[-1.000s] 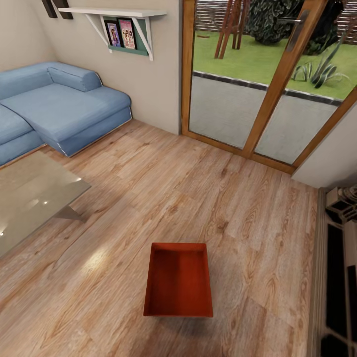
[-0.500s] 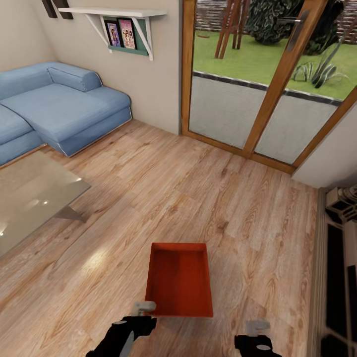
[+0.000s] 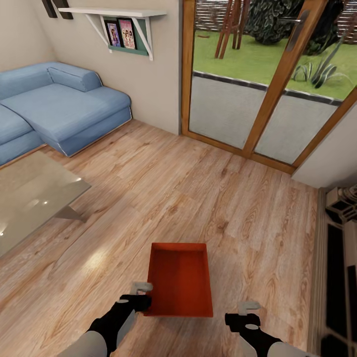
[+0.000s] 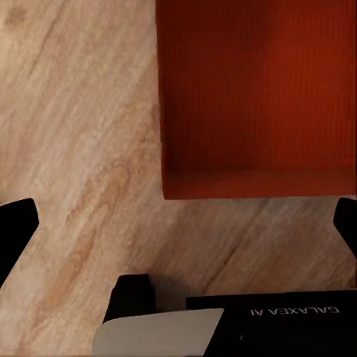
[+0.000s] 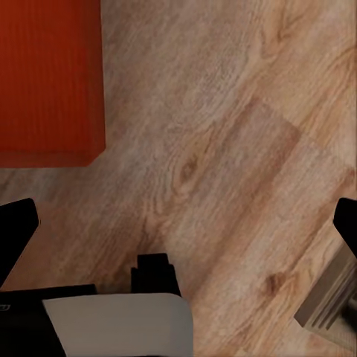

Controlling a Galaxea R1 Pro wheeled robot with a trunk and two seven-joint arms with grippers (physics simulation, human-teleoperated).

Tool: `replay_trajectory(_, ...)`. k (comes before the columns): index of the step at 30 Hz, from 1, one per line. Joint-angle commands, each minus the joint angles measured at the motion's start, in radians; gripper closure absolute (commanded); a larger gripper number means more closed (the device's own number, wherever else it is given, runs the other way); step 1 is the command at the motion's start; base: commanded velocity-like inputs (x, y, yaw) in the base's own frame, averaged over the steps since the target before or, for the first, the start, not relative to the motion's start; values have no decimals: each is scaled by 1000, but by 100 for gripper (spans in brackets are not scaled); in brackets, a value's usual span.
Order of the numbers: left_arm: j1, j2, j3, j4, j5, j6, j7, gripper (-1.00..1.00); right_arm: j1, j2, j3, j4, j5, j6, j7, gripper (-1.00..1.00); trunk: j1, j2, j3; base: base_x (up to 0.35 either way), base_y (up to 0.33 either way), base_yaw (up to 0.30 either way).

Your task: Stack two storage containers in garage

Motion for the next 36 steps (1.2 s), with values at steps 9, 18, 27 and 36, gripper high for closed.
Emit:
replay_trajectory(9,-2,17,6,-28,-6,5,9,-100,0,6,8,-2,-7,3,-9,-100,0,0,-1,0,0,0)
replay_trajectory(18,-2,18,6,-35,-6,5,18,-100,0,6,14,-3,-3,2,-10,-100,0,0,-1,0,0,0)
replay_trajectory(27,-2,14,6,-32,-7,7,19,-100,-6,2,12,-5,-3,-24,-11,-100,0,0,-1,0,0,0)
replay_trajectory(36,-2,10,6,-34,-8,8,23,-100,-65,6,11,-6,-3,-24,-12,-100,0,0,-1,0,0,0)
